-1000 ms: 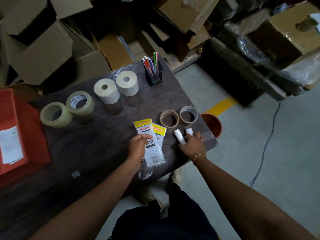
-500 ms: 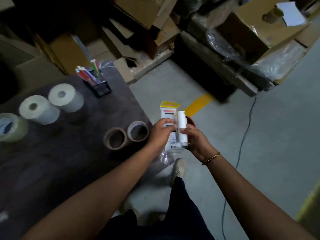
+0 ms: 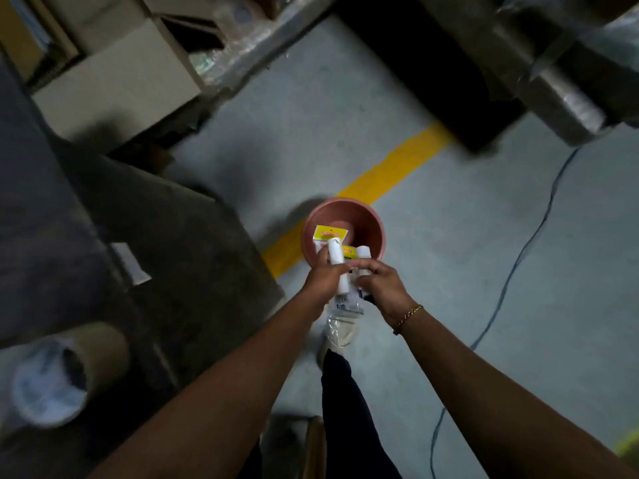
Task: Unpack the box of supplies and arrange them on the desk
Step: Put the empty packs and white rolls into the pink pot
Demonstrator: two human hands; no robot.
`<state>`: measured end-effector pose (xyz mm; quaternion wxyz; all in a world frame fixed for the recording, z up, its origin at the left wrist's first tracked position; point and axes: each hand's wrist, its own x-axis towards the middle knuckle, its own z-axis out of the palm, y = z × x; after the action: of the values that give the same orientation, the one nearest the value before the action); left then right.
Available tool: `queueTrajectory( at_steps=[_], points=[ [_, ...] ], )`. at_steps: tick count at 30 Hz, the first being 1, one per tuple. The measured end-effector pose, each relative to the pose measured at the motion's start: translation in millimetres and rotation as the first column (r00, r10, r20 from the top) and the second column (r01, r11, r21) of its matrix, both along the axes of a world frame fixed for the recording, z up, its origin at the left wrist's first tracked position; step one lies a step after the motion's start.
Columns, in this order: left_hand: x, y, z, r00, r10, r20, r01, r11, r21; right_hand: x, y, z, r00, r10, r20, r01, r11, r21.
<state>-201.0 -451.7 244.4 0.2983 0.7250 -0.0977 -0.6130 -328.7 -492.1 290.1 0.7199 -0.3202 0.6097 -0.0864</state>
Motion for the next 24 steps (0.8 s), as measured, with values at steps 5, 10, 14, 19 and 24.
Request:
queueTrajectory(
  at_steps=[5,10,14,19,24],
  points=[
    [-5.0,-34.0,-63.8,0.994,-0.102,0.043,0.1,0.995,0.026,5.1,-25.1,-109.0,0.994,0.03,-0.107,-0.031,0.999,-0.013],
    [6.5,-52.5,-107.2,0.992,-0.112,0.055,0.103,0.984,0.145,16.8,-49.2,-173.0,0.997,0.042,-0.067,-0.041,0.999,0.021],
    [22.9,-39.9,-95.3,0.993,-0.079,0.087,0.061,0.979,0.196,10.1,-52.1,-158.2,0.979,0.103,-0.177,-0.108,0.994,-0.02],
    [43.0,-27.5,-31.6,0.989,-0.003,0.145,-0.006,0.998,0.064,12.6,-34.6,-78.0,0.964,0.19,-0.187,-0.2,0.979,-0.034],
    [64.4,-23.0,81.4,0.986,-0.017,0.168,0.027,0.998,-0.054,39.4,-17.2,24.7,0.969,0.202,-0.141,-0.206,0.978,-0.019]
  ],
)
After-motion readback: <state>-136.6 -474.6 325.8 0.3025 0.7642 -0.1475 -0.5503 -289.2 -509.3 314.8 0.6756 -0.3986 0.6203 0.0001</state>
